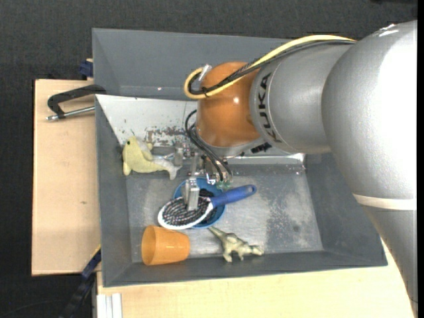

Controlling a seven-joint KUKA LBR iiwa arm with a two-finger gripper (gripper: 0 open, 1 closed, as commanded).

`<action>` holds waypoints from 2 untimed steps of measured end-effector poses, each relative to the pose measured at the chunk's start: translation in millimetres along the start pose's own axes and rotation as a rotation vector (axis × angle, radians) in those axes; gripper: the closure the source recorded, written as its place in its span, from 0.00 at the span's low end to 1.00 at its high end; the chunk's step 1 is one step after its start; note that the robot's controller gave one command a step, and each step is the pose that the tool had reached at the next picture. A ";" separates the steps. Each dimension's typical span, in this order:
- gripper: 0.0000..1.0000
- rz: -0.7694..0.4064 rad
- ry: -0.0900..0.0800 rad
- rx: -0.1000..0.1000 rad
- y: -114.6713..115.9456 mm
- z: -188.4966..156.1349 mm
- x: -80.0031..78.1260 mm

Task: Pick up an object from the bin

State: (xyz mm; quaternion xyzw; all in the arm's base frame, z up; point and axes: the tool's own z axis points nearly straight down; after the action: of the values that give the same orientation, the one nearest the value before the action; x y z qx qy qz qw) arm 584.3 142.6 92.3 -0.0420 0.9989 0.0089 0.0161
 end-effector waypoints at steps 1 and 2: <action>0.00 -0.111 0.008 0.005 -3.5 2.0 1.8; 0.00 0.004 0.008 0.005 -33.4 4.6 11.6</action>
Offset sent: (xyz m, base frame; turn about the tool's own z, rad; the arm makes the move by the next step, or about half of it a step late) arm -0.0122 -0.0241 -0.0223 -0.1817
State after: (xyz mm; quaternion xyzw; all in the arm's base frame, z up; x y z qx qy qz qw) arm 575.8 108.5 86.7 -0.0401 0.9991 0.0064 0.0121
